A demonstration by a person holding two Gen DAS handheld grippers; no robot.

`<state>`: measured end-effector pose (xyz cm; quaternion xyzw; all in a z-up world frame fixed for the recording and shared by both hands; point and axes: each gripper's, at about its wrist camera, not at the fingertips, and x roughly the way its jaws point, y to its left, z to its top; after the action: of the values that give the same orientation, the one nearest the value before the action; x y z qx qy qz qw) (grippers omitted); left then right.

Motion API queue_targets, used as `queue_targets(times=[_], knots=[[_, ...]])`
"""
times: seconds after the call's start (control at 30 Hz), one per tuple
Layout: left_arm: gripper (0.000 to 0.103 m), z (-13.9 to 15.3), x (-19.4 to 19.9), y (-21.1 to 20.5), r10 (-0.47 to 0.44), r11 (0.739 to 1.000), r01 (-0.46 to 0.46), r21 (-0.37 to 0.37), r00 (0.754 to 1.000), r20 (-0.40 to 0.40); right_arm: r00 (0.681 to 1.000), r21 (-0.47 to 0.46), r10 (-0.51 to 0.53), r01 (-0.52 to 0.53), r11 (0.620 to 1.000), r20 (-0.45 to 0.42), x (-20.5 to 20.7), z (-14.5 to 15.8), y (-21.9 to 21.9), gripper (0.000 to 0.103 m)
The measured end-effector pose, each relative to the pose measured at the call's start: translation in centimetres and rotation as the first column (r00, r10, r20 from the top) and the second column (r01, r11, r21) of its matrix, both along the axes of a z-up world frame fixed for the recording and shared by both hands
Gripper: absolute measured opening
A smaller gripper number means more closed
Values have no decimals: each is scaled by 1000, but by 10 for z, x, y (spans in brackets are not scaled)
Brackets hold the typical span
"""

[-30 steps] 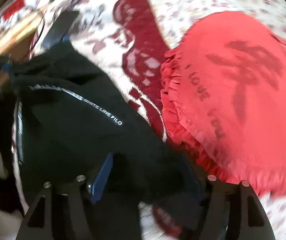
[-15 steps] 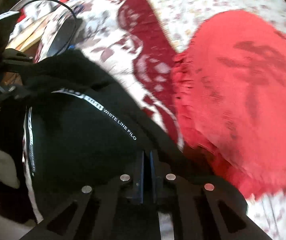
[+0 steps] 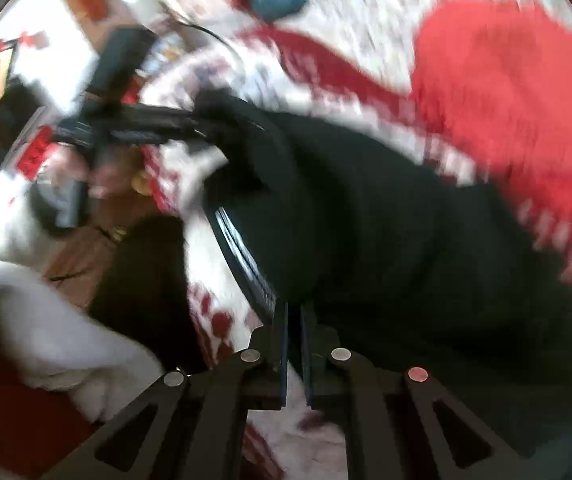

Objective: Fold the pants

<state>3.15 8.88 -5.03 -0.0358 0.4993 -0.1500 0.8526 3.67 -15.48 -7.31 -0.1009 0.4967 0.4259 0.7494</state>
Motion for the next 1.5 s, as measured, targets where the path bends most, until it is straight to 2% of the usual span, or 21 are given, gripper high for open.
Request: queue_targets(times=[0.03, 0.13, 0.2, 0.3, 0.37, 0.43, 0.63, 0.7, 0.73, 0.83, 0.9, 0.93, 0.97, 1.03, 1.13, 1.17, 1.2, 1.27, 1.37, 1.43, 1.5], knots=[[22, -4, -4, 3, 19, 1000, -19, 5, 1000, -6, 999, -37, -21, 21, 999, 26, -3, -13, 5, 5], [30, 2, -17, 10, 43, 999, -43, 0, 999, -6, 992, 39, -125, 125, 991, -1, -3, -19, -3, 6], [44, 14, -24, 10, 52, 998, -53, 43, 998, 22, 991, 55, -134, 133, 990, 6, -7, -14, -8, 8], [45, 29, -37, 19, 79, 995, -82, 50, 995, 57, 992, 62, -124, 122, 991, 37, -12, -2, -10, 15], [51, 34, -41, 27, 110, 993, -113, 42, 992, 64, 988, 60, -110, 104, 993, 106, -15, 8, -2, 49], [52, 36, -41, 33, 140, 989, -142, 38, 988, 68, 979, 90, -97, 82, 993, 179, -21, 19, 8, 56], [52, 41, -38, 27, 185, 983, -184, -29, 979, 87, 970, 38, -29, 20, 999, 242, -20, 8, 63, 56], [52, 41, -33, 20, 187, 982, -183, -47, 978, 92, 950, -21, -2, 9, 1000, 313, -24, 1, 75, 34], [52, 41, -31, 16, 186, 982, -182, -55, 978, 90, 940, -66, -4, 29, 997, 343, -21, -4, 82, 8], [52, 44, -29, 12, 192, 980, -186, -70, 977, 91, 970, 9, -53, 53, 999, 237, -12, 2, 72, 8], [52, 51, -33, 11, 199, 978, -188, -94, 973, 119, 970, 39, -51, 43, 998, 237, -20, 8, 66, 8], [55, 52, -33, 11, 207, 975, -194, -108, 970, 128, 974, 43, -59, 50, 998, 218, -22, 4, 66, 8], [65, 50, -30, 10, 220, 971, -204, -127, 967, 128, 981, 35, -58, 53, 998, 183, -20, -6, 70, 9], [68, 42, -21, 5, 245, 964, -231, -130, 964, 102, 989, 4, -57, 57, 998, 139, -20, -23, 76, 15], [67, 33, -6, -8, 238, 968, -230, -105, 969, 69, 997, 88, -37, 31, 996, 68, -22, -2, 60, 41], [67, 33, -4, -11, 236, 969, -229, -93, 968, 83, 996, 117, -52, 43, 992, 74, -20, 12, 48, 44], [68, 33, -3, -14, 239, 970, -232, -72, 966, 102, 992, 130, -81, 67, 989, 100, -18, 23, 38, 45], [68, 27, 2, -17, 265, 964, -266, -10, 956, 126, 957, 125, -209, 187, 974, 200, 1, 49, 8, 48], [68, 5, 15, -13, 320, 946, -322, 24, 945, 65, 894, 55, -343, 342, 938, 288, 47, 57, -19, 48], [68, -11, 19, -9, 347, 937, -347, 34, 938, 18, 878, 2, -389, 405, 914, 278, 80, 48, -28, 49], [68, -21, 21, -8, 356, 934, -356, 46, 934, -5, 891, -52, -395, 416, 908, 222, 107, 28, -29, 49]])
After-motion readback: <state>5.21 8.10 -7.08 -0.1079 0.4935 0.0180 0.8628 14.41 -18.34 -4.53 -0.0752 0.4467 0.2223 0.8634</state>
